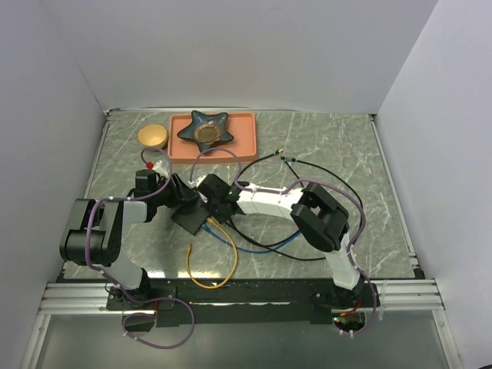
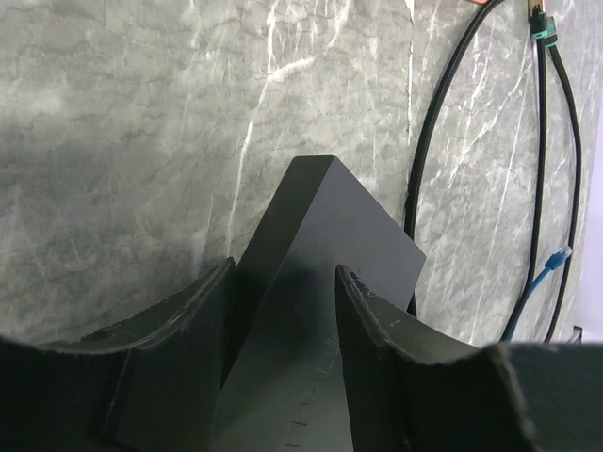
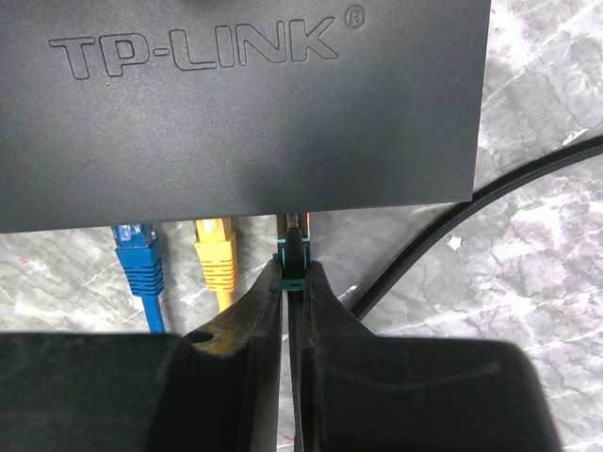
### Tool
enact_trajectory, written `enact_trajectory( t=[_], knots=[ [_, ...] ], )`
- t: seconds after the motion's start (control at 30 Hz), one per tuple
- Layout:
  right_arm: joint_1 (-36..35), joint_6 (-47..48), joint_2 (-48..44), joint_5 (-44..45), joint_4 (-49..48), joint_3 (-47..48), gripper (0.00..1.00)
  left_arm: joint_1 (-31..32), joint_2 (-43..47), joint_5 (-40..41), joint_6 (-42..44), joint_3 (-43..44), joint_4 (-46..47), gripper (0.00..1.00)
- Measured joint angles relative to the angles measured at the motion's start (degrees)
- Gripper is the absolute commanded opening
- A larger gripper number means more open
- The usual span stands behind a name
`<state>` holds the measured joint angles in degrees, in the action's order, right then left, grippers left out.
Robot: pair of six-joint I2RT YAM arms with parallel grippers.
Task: Insert the plug into the switch port
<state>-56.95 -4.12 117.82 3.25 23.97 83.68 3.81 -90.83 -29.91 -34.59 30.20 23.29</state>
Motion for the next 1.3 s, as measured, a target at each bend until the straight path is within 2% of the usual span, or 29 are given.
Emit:
enact_trajectory(
  t=[0.57,0.8,0.97,1.03,1.3],
  knots=[
    [1.2,-0.9,3.1,-1.1,4.6,5.7,0.0,0.3,-1.2,1.7,1.0,0.5,1.4,0.38],
    [1.7,-1.0,4.1,-1.7,6.0,7.5,0.0,0.3,-1.7,1.8,1.2,1.0,1.7,0.4],
    [1.7,-1.0,4.1,-1.8,6.0,7.4,0.0,0.4,-1.7,2.1,1.5,1.4,1.1,0.48],
    [1.7,-1.0,3.8,-1.8,5.5,6.9,0.07,0.5,-1.6,2.0,1.7,1.7,0.4,0.54],
    [1.7,-1.0,0.3,-2.5,-1.3,0.2,0.3,0.4,5.2,2.8,2.2,1.1,-7.1,0.62]
  ],
)
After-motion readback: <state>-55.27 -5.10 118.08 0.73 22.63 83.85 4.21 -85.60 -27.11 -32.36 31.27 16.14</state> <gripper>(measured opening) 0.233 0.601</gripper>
